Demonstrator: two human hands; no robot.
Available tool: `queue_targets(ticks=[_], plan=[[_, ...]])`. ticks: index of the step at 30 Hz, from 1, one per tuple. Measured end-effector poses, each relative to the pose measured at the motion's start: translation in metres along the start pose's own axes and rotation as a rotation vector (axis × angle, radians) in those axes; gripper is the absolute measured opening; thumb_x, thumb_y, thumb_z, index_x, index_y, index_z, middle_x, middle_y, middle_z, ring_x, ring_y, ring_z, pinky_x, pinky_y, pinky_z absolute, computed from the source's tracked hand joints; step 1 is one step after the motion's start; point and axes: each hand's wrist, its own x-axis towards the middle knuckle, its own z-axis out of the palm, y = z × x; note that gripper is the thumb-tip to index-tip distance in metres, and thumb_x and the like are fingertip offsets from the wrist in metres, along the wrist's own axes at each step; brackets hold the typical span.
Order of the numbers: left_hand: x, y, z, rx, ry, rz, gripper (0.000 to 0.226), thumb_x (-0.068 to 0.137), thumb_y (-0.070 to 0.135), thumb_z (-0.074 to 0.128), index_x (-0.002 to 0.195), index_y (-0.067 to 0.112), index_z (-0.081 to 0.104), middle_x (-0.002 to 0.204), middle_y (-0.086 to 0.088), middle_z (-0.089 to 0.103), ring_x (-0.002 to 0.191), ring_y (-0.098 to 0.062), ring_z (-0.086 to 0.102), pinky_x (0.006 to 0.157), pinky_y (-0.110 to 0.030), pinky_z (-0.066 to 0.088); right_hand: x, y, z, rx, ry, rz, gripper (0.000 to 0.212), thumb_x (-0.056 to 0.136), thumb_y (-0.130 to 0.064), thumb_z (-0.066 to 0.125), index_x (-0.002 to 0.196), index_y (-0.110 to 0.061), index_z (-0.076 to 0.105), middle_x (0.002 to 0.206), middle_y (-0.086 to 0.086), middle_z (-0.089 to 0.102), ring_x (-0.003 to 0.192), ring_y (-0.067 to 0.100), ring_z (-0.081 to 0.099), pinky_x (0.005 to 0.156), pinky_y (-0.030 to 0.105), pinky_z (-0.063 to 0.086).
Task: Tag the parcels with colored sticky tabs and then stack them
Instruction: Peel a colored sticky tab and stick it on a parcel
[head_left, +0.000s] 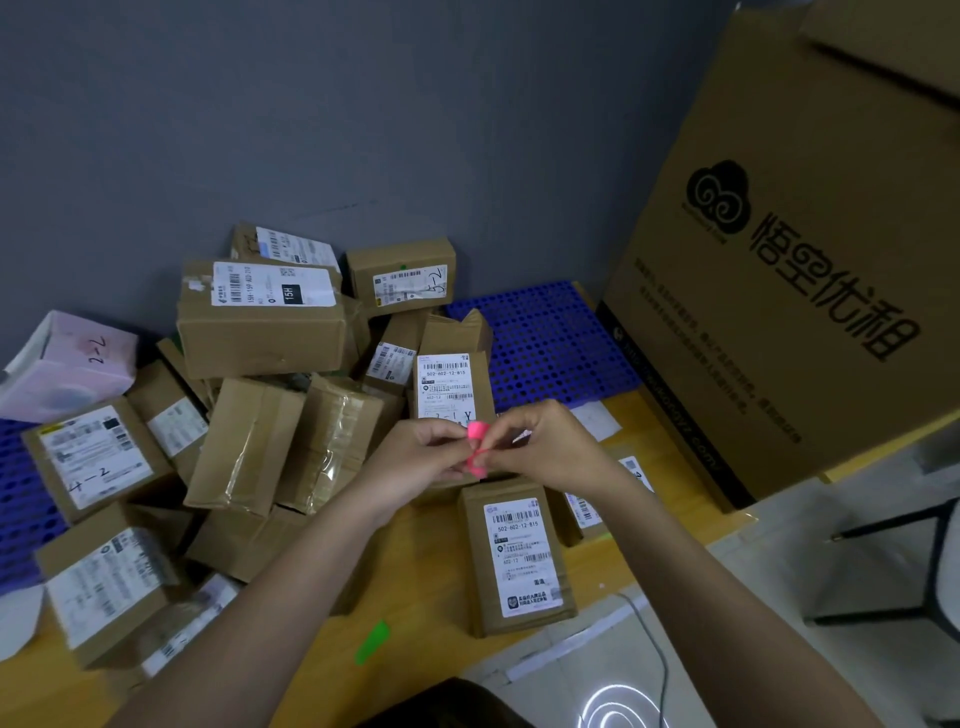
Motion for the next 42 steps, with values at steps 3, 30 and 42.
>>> queue_targets(ticks=[3,30,42], plan=[[-0.001,0.000,0.000,-0.002,-0.015,-0.006,0.013,0.088,0.002,0.063,0.098,-0.003,0.067,0.084,-0.012,0.071,0.067,-0.011,0.071,0.065,-0.016,0.055,0.000,-0.001,-0.006,0.135,-0.085,0.071,0.013,0.073,-0.005,0.080,0.084,-0.001,0.075,0.084,0.012,0.073,0.080,0.013,0.067,0.083,0.022,0.053],[0.009,-0.020,-0.003,0.080,-0.003,0.080,0.014,0.080,-0.006,0.068,0.088,0.006,0.068,0.083,-0.009,0.070,0.069,-0.008,0.069,0.062,-0.015,0.053,-0.007,0.022,0.018,0.397,0.067,0.242,0.012,0.094,-0.008,0.058,0.087,-0.012,0.067,0.080,0.006,0.066,0.075,0.015,0.060,0.075,0.023,0.052],[0.019,-0.077,-0.014,0.287,0.168,-0.151,0.017,0.079,0.002,0.071,0.078,0.018,0.065,0.079,0.000,0.069,0.081,-0.017,0.065,0.088,-0.040,0.051,-0.032,0.082,0.047,0.146,0.447,0.166,0.022,0.091,-0.014,0.063,0.075,-0.024,0.074,0.079,-0.013,0.072,0.081,0.004,0.065,0.077,0.019,0.050]])
